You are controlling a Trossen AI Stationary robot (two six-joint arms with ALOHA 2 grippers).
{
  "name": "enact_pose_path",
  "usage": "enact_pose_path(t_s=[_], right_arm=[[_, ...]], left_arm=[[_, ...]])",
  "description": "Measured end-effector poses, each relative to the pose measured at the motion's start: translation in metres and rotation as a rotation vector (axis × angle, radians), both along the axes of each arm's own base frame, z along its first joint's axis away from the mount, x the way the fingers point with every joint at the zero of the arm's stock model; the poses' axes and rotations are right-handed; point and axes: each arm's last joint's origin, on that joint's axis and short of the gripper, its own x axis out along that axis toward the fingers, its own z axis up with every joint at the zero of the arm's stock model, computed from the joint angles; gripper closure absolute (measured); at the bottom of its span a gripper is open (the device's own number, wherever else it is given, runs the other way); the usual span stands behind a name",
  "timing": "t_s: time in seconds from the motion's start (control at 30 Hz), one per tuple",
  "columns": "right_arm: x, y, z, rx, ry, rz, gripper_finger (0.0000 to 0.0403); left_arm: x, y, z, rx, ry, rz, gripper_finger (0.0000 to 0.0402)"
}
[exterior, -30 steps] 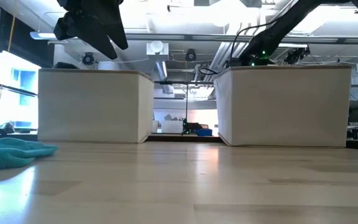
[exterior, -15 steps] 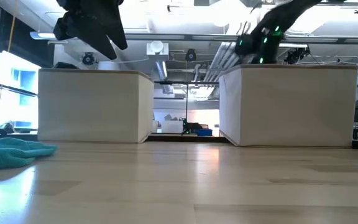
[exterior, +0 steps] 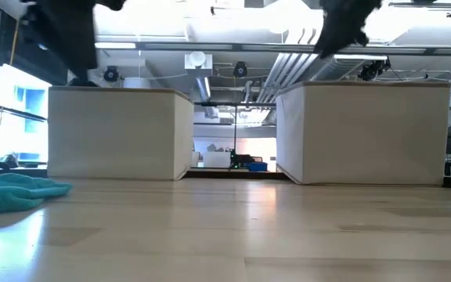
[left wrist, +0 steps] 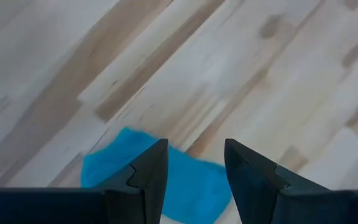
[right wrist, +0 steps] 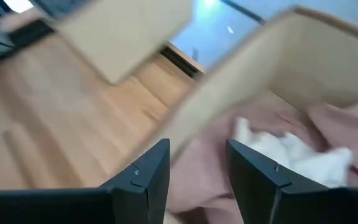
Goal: Sort clothes
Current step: Put the blue sock into the right laundry organizer
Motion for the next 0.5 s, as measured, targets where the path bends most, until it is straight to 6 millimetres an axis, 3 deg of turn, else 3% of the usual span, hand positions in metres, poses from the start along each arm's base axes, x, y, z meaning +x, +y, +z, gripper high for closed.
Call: enact_pose_path(t_s=[0.2,0.5], right_arm=[[0.014,0.052,0.013,-0.102,-0.093,0.095,0.0259],[0.032,0.114,0.039,-0.283,-0.339,0.288,0.0259]], left_arm=[[-0.016,-0.009,-0.002,0.047,0.049,0.065,0.0257],[-0.021,-0.015,-0.003,0.055,0.045,0.087,0.0257]])
